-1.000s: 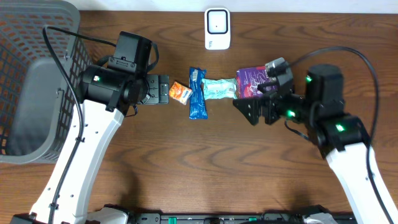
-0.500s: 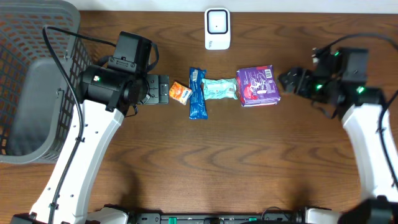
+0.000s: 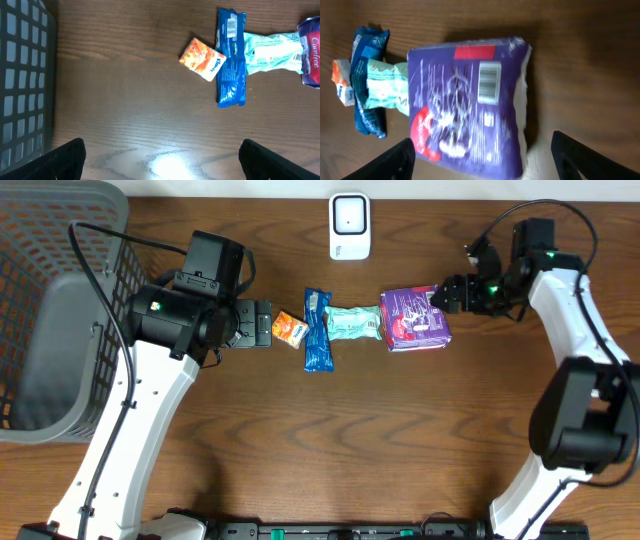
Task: Scan the item barcode
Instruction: 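Grasp the purple pack with the right gripper, then lift the purple pack with the right gripper and move it rightward, then lower the purple pack on the right side and open the right gripper, then move the right gripper to the green tissue pack and grasp it, then lift the green pack with the right gripper and carry it right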
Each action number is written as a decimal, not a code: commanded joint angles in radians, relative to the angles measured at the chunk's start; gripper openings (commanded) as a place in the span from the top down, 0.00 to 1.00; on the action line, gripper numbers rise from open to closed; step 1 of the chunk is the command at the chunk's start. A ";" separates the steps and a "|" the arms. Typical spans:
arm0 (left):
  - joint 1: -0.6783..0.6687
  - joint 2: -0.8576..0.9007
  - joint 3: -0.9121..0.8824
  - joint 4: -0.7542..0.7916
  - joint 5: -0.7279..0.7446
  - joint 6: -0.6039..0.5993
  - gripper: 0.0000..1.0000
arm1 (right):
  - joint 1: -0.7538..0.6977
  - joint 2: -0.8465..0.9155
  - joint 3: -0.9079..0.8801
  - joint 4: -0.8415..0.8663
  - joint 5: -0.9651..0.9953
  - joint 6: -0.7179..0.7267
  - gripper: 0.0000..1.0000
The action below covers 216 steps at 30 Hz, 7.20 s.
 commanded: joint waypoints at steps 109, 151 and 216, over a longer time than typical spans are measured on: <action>0.004 0.005 0.005 -0.004 -0.009 -0.010 0.02 | -0.224 0.097 0.277 -0.365 0.211 0.219 0.46; 0.004 0.005 0.005 -0.004 -0.009 -0.010 0.02 | 0.414 0.343 0.332 -0.055 0.183 0.159 0.30; 0.004 0.005 0.005 -0.004 -0.009 -0.010 0.02 | 0.430 0.077 0.089 -0.207 0.549 0.317 0.50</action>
